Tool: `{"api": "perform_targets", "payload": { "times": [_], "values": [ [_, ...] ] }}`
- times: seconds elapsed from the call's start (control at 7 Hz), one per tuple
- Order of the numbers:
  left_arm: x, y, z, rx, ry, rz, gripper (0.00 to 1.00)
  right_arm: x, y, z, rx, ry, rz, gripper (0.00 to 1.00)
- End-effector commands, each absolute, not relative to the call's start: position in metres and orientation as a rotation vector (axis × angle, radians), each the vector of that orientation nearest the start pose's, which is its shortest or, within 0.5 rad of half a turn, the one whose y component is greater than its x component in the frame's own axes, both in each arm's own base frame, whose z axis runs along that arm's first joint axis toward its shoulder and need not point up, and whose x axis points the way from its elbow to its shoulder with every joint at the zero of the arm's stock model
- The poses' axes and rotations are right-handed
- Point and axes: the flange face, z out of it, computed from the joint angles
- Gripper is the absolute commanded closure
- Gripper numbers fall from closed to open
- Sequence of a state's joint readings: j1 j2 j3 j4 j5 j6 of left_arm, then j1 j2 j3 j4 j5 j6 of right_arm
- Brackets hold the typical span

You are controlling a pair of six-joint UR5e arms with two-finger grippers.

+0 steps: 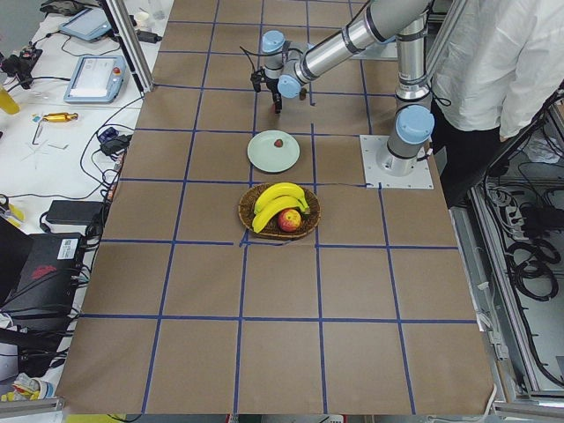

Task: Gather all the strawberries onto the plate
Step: 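Reach the left gripper to the next strawberry and grasp it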

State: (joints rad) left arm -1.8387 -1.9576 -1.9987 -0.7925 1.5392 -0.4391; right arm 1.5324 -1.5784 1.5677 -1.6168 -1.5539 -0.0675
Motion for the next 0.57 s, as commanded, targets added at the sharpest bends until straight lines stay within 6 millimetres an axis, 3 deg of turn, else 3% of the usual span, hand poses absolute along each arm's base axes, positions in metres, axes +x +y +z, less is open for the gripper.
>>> {"api": "perform_targets", "payload": {
  "times": [0.0,0.14,0.29,0.43],
  "values": [
    [-0.269,-0.474,0.174,-0.241,3.134,0.037,1.00,0.116,-0.499,0.498,-0.046,3.126,-0.090,0.00],
    [-0.262,-0.481,0.193,-0.145,3.115,-0.033,1.00,0.116,-0.498,0.499,-0.046,3.126,-0.092,0.00],
    [-0.234,-0.497,0.214,-0.093,3.057,-0.048,1.00,0.116,-0.499,0.498,-0.046,3.125,-0.090,0.00],
    [-0.185,-0.513,0.228,-0.081,3.047,-0.009,1.00,0.116,-0.499,0.498,-0.046,3.125,-0.090,0.00]
  ]
}}
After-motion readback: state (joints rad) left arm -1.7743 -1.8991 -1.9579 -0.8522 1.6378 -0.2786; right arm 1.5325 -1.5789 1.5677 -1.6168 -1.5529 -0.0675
